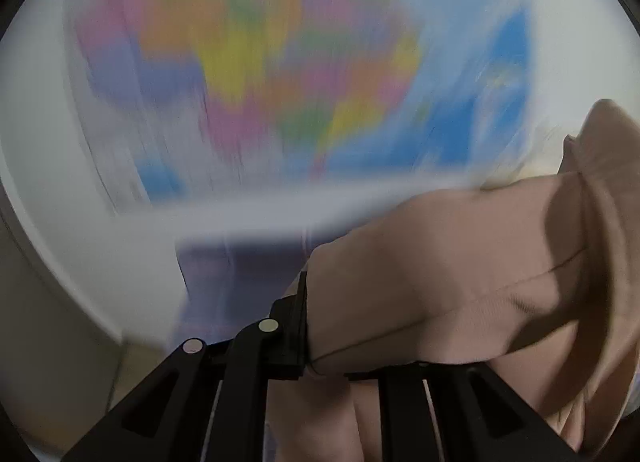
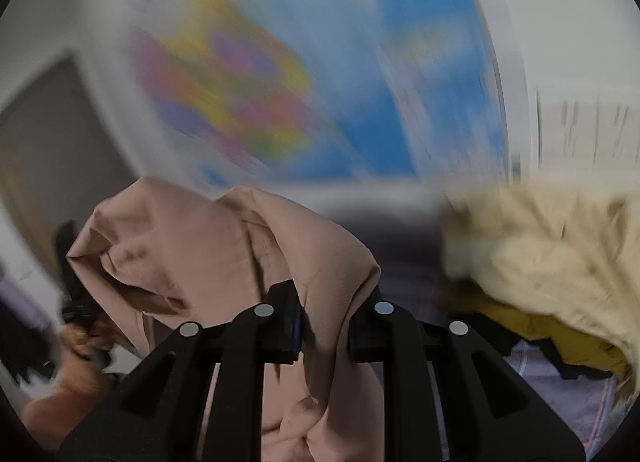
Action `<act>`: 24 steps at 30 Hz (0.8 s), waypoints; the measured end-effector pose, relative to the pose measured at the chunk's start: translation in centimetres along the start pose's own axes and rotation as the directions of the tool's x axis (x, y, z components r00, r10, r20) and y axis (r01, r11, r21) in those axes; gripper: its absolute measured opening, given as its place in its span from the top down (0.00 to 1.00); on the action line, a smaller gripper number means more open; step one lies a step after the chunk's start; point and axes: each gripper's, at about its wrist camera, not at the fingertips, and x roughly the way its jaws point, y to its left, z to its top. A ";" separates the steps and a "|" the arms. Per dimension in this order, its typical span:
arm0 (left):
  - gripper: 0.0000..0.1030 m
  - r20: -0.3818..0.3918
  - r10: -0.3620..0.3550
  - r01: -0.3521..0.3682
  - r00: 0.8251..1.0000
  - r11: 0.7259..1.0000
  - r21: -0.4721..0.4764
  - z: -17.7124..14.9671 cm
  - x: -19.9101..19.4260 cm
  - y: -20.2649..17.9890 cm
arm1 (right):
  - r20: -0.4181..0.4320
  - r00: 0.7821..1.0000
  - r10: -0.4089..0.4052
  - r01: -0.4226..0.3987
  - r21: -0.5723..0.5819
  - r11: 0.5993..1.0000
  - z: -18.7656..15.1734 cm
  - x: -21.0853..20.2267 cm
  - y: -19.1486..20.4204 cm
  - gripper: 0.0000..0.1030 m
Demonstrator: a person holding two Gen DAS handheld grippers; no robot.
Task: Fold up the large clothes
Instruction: 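Lift the pink jacket with the right gripper while the left gripper grasps its hem, then lay the pink jacket flat on the bed with both grippers and release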
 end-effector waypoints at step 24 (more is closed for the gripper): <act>0.23 -0.150 -0.212 0.226 0.966 0.971 0.083 -0.4 15.7 2.1 | -0.157 0.935 -0.319 0.296 -0.153 0.943 -2.6 13.4 -3.1 0.20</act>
